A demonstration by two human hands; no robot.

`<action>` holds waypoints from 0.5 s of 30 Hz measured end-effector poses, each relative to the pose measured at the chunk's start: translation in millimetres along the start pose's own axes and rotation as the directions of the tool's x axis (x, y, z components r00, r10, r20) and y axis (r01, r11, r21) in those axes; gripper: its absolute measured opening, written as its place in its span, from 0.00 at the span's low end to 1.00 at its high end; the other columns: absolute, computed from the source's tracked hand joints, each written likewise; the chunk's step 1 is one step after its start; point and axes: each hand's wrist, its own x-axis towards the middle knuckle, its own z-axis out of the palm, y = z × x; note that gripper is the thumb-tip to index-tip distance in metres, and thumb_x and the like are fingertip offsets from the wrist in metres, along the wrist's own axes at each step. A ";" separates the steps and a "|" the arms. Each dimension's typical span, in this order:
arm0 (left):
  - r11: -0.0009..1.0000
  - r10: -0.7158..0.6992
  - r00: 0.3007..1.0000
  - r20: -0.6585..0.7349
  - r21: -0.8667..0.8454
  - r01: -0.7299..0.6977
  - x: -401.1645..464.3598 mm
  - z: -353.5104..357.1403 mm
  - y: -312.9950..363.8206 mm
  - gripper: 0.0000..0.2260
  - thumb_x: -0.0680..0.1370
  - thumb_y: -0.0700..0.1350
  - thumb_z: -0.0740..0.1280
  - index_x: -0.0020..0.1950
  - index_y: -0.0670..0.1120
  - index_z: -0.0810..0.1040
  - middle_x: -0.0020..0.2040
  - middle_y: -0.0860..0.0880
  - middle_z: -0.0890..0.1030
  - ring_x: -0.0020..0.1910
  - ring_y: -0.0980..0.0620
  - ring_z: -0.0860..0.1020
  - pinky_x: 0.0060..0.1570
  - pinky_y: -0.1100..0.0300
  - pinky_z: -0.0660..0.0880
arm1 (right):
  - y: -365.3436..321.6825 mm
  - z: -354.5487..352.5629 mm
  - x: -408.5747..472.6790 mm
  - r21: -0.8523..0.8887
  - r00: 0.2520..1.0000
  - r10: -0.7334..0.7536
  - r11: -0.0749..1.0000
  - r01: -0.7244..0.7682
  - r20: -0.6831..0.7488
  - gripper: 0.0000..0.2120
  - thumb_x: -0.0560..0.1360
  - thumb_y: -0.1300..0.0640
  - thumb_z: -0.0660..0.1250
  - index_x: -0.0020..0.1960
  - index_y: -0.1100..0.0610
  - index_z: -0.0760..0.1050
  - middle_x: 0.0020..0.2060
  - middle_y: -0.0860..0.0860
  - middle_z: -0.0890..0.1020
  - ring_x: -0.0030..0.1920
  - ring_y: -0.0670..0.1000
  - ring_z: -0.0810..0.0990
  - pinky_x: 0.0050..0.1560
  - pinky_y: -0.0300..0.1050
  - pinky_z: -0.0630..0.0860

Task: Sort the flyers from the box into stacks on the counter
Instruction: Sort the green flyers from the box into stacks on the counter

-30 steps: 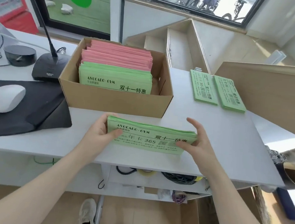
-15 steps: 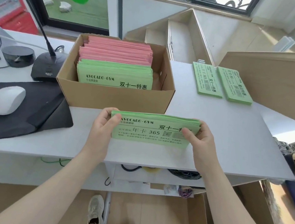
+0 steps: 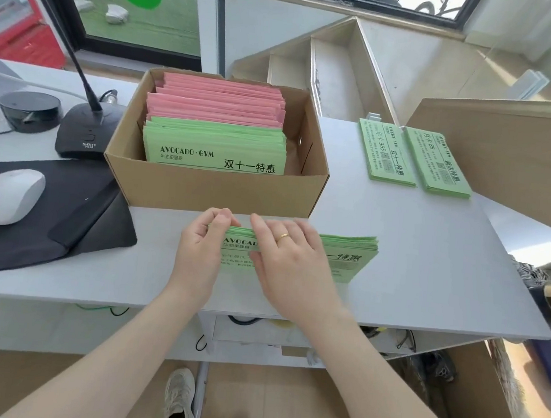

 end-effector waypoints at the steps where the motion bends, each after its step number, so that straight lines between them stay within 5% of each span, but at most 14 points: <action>1: 1.000 -0.005 1.000 0.001 -0.003 0.005 -0.1 -0.2 0.5 0.12 0.73 0.52 0.60 0.32 0.52 0.74 0.34 0.52 0.71 0.38 0.54 0.67 0.41 0.56 0.63 | -2.0 4.6 -1.8 -0.041 1.000 0.005 0.999 -0.006 -0.008 0.18 0.71 0.58 0.64 0.61 0.59 0.74 0.49 0.51 0.81 0.46 0.55 0.79 0.52 0.47 0.67; 6: 1.000 -0.009 0.999 0.041 -0.017 0.010 -0.5 -2.1 -0.3 0.13 0.72 0.59 0.62 0.33 0.52 0.74 0.34 0.46 0.70 0.36 0.50 0.67 0.38 0.55 0.63 | 12.6 -0.6 -5.7 -0.066 1.000 -0.012 0.998 0.011 -0.008 0.15 0.71 0.57 0.64 0.57 0.57 0.74 0.45 0.51 0.81 0.42 0.55 0.79 0.47 0.47 0.67; 10: 1.000 -0.024 0.999 0.038 0.016 0.023 2.1 -2.6 0.0 0.14 0.72 0.61 0.61 0.34 0.52 0.74 0.40 0.47 0.68 0.39 0.48 0.64 0.39 0.56 0.61 | 57.8 -12.4 -20.6 -0.053 0.982 0.190 0.980 -0.190 0.003 0.16 0.70 0.47 0.64 0.50 0.57 0.77 0.41 0.52 0.82 0.44 0.56 0.79 0.58 0.49 0.65; 12: 1.000 -0.026 0.998 0.057 -0.006 0.027 2.9 -3.3 -1.0 0.15 0.73 0.62 0.61 0.34 0.53 0.74 0.40 0.46 0.71 0.40 0.48 0.68 0.42 0.54 0.64 | 77.8 -18.1 -32.4 0.128 0.940 0.341 0.933 -0.335 -0.024 0.15 0.69 0.46 0.65 0.48 0.57 0.78 0.44 0.51 0.81 0.49 0.54 0.76 0.59 0.47 0.64; 14: 1.000 -0.022 0.998 0.060 -0.008 0.022 2.9 -2.7 -1.6 0.15 0.73 0.63 0.61 0.35 0.53 0.74 0.39 0.44 0.73 0.40 0.48 0.70 0.43 0.53 0.66 | 85.8 -23.2 -38.4 0.480 0.855 0.515 0.736 -0.477 0.058 0.08 0.70 0.54 0.70 0.48 0.53 0.77 0.48 0.48 0.77 0.54 0.47 0.70 0.58 0.43 0.65; 15: 1.000 -0.018 0.998 0.052 -0.020 0.019 3.4 -1.9 -1.7 0.16 0.73 0.63 0.61 0.35 0.53 0.74 0.38 0.45 0.74 0.39 0.48 0.71 0.42 0.54 0.67 | 86.0 -24.2 -39.5 0.652 0.801 0.571 0.542 -0.531 0.177 0.08 0.71 0.59 0.70 0.48 0.51 0.75 0.49 0.48 0.76 0.54 0.46 0.70 0.57 0.42 0.67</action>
